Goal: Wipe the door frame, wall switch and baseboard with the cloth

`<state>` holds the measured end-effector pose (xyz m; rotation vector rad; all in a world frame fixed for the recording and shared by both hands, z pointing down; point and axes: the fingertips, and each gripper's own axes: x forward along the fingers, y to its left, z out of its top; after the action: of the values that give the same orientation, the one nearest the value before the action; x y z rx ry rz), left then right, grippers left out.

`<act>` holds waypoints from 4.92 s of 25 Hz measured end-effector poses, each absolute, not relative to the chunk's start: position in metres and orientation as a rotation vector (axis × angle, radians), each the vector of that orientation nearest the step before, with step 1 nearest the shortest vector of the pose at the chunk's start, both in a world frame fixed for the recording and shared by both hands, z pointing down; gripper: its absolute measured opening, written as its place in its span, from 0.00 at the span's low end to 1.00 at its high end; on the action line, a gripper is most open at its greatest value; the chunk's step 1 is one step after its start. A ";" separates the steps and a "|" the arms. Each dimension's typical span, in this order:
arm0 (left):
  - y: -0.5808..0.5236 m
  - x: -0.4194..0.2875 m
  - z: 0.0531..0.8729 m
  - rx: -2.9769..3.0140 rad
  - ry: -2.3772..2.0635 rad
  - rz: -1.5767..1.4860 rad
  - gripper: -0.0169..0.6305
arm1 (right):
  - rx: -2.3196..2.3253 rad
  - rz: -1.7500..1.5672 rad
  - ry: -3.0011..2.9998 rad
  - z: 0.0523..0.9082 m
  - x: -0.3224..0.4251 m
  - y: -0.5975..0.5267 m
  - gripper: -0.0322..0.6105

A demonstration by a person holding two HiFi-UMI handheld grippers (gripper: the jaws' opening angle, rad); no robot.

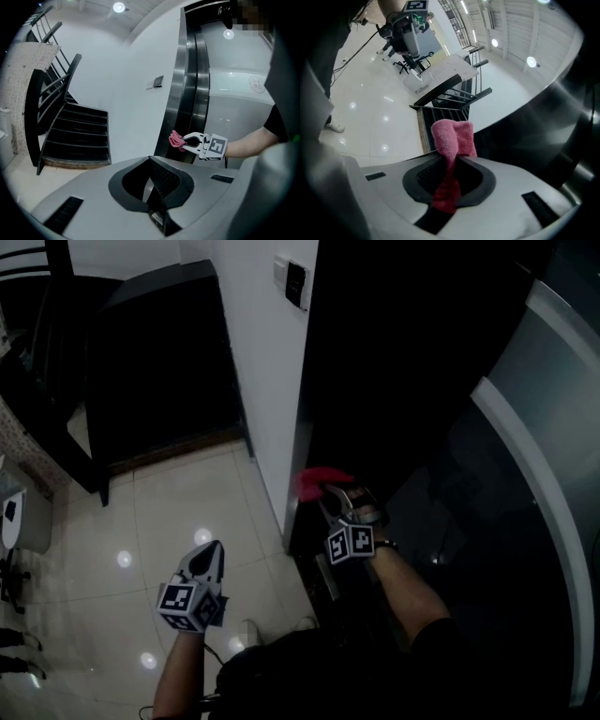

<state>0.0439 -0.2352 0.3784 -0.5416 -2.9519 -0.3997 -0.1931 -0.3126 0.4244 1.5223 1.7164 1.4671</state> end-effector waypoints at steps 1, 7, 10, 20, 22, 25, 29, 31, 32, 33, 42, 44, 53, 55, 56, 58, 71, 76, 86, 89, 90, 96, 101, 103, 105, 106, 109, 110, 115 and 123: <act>-0.236 0.042 0.379 -0.528 -2.954 -0.399 0.03 | 1.509 1.453 1.727 0.418 -0.192 -0.316 0.15; -0.250 0.018 0.370 -0.389 -2.998 -0.396 0.03 | 1.281 1.331 1.778 0.327 -0.194 -0.344 0.15; -0.262 -0.001 0.357 -0.282 -3.037 -0.375 0.03 | 1.093 1.260 1.808 0.247 -0.209 -0.361 0.15; -0.255 -0.027 0.310 -0.196 -3.149 -0.292 0.03 | 0.611 1.102 1.842 0.008 -0.261 -0.387 0.15; -0.252 -0.021 0.306 -0.219 -3.158 -0.288 0.03 | 0.589 1.087 1.851 -0.008 -0.261 -0.388 0.15; -0.247 -0.017 0.307 -0.246 -3.157 -0.294 0.03 | 0.569 1.109 1.856 -0.010 -0.265 -0.381 0.15; -0.247 -0.017 0.313 -0.253 -3.140 -0.291 0.03 | 0.583 1.185 1.865 0.020 -0.282 -0.368 0.15; -0.248 -0.018 0.317 -0.252 -3.128 -0.288 0.03 | 0.603 1.221 1.855 0.039 -0.287 -0.365 0.15; -0.247 -0.018 0.319 -0.254 -3.122 -0.286 0.03 | 0.616 1.239 1.849 0.047 -0.288 -0.363 0.15; -0.246 -0.019 0.320 -0.257 -3.118 -0.285 0.03 | 0.630 1.254 1.844 0.056 -0.290 -0.361 0.15; -0.244 -0.013 0.329 -0.283 -3.087 -0.287 0.03 | 0.722 1.291 1.880 0.107 -0.294 -0.351 0.15; -0.244 -0.012 0.331 -0.285 -3.081 -0.288 0.03 | 0.736 1.294 1.889 0.115 -0.294 -0.351 0.15; -0.246 -0.013 0.338 -0.276 -3.061 -0.311 0.03 | 0.807 1.372 1.907 0.160 -0.295 -0.350 0.15; -0.247 -0.015 0.340 -0.271 -3.060 -0.324 0.03 | 0.826 1.394 1.909 0.170 -0.295 -0.350 0.15; -0.248 -0.017 0.340 -0.266 -3.060 -0.331 0.03 | 0.835 1.406 1.907 0.175 -0.294 -0.350 0.15; -0.251 -0.020 0.342 -0.259 -3.060 -0.338 0.03 | 0.851 1.432 1.900 0.185 -0.295 -0.351 0.15; -0.253 -0.014 0.353 -0.275 -3.023 -0.371 0.03 | 0.963 1.543 1.916 0.252 -0.296 -0.352 0.15; -0.253 -0.012 0.356 -0.287 -3.004 -0.368 0.03 | 1.003 1.559 1.941 0.276 -0.297 -0.352 0.15; -0.256 -0.005 0.379 -0.309 -2.939 -0.386 0.03 | 1.073 1.595 1.949 0.321 -0.296 -0.356 0.15; -0.259 -0.003 0.383 -0.309 -2.923 -0.396 0.03 | 1.083 1.609 1.956 0.333 -0.295 -0.356 0.15; -0.259 -0.001 0.382 -0.308 -2.920 -0.396 0.03 | 1.086 1.608 1.959 0.337 -0.294 -0.355 0.15; -0.258 0.000 0.379 -0.335 -2.921 -0.405 0.03 | 1.109 1.636 1.956 0.356 -0.295 -0.355 0.15; -0.256 0.002 0.386 -0.347 -2.906 -0.412 0.03 | 1.157 1.683 1.951 0.380 -0.298 -0.355 0.15; -0.255 0.004 0.388 -0.353 -2.901 -0.418 0.03 | 1.164 1.707 1.943 0.388 -0.299 -0.355 0.15; -0.255 0.006 0.389 -0.357 -2.897 -0.419 0.03 | 1.156 1.737 1.917 0.393 -0.300 -0.355 0.15; -0.256 0.006 0.389 -0.353 -2.897 -0.413 0.03 | 1.152 1.753 1.901 0.395 -0.301 -0.355 0.15; -0.257 0.006 0.388 -0.336 -2.899 -0.388 0.03 | 1.168 1.776 1.892 0.404 -0.302 -0.355 0.15; -0.257 0.007 0.388 -0.334 -2.899 -0.386 0.03 | 1.177 1.777 1.900 0.407 -0.301 -0.355 0.15; -0.259 0.001 0.383 -0.330 -2.903 -0.347 0.03 | 1.231 1.820 1.956 0.426 -0.305 -0.362 0.15; -0.246 0.009 0.370 -0.362 -2.920 -0.325 0.03 | 1.239 1.663 2.099 0.384 -0.287 -0.378 0.15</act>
<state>0.0093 -0.2456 0.3702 -0.3620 -2.9198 -0.3251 -0.2867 -0.3777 0.3841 1.2389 2.0986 1.6631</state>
